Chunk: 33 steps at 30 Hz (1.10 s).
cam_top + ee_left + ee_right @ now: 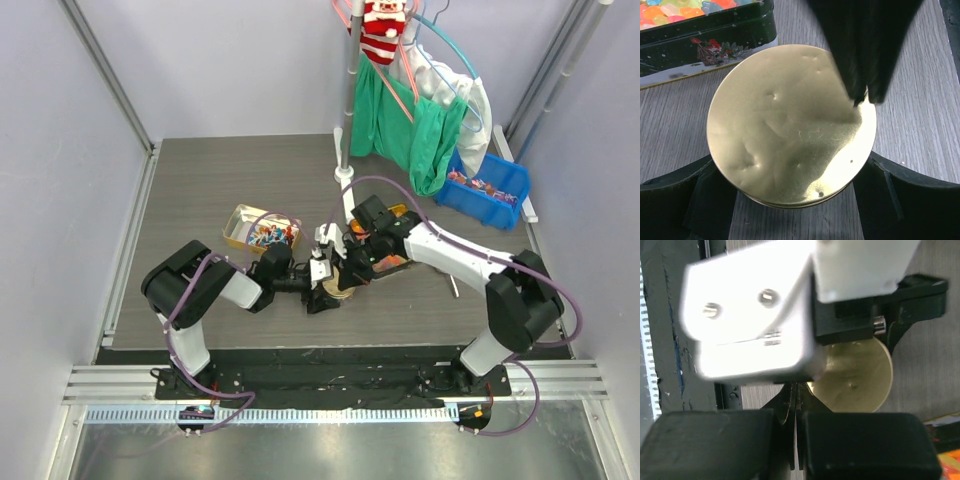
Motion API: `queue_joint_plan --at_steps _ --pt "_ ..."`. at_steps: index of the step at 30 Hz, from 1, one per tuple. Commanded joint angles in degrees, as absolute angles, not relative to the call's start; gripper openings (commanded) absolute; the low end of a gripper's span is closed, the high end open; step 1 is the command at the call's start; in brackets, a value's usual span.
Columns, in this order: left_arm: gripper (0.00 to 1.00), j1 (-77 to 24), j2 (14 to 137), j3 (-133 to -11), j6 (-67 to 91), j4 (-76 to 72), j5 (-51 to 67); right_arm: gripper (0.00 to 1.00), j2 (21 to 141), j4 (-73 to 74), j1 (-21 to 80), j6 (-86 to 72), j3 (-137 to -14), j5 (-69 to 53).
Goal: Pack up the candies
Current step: Close the bottle lid on the packing bottle.
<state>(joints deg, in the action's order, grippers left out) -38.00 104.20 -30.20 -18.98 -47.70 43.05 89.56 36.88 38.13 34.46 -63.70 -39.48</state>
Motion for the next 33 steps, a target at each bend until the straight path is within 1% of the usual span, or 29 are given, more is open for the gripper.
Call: queue_joint_plan --at_steps 1,4,7,11,16,18,19,22,25,28,33 --pt "0.51 -37.71 105.03 -30.94 -20.48 -46.05 41.04 0.01 96.22 39.54 38.84 36.03 -64.59 -39.20" --pt "0.51 -37.71 104.94 -30.94 -20.39 -45.97 40.96 0.01 98.60 41.13 39.90 37.44 -65.04 -37.53" --pt "0.51 -37.71 104.94 -30.85 -20.48 -45.97 41.04 0.01 98.35 41.13 40.25 37.79 -65.13 -37.18" --pt "0.51 -37.70 104.94 -30.94 -20.48 -45.97 40.96 0.01 94.76 35.80 39.99 35.25 -63.90 -35.95" --pt "0.51 -37.71 105.03 -30.94 -20.57 -45.79 41.13 0.01 90.36 29.10 38.77 30.33 -63.20 -30.33" --pt "0.51 -37.71 105.03 -31.11 -20.48 -45.70 41.13 0.03 87.90 25.15 38.15 29.10 -62.84 -28.31" --pt "0.51 -37.71 105.20 -31.20 -20.57 -45.44 41.22 0.08 87.54 24.27 37.71 28.48 -62.93 -26.65" --pt "0.51 -37.71 105.29 -31.38 -20.57 -45.26 41.22 0.17 88.68 23.90 37.53 27.69 -64.24 -26.10" --pt "0.51 -37.71 105.38 -31.38 -20.48 -45.35 41.40 0.23 90.35 24.35 37.27 27.51 -64.86 -26.80" --pt "0.51 -37.71 105.29 -31.38 -20.57 -45.26 41.31 0.25 92.36 23.91 35.16 26.90 -65.91 -28.38" --pt "0.51 -37.71 105.21 -31.29 -20.65 -45.18 41.40 0.28 95.36 24.08 29.98 24.53 -68.55 -36.03"
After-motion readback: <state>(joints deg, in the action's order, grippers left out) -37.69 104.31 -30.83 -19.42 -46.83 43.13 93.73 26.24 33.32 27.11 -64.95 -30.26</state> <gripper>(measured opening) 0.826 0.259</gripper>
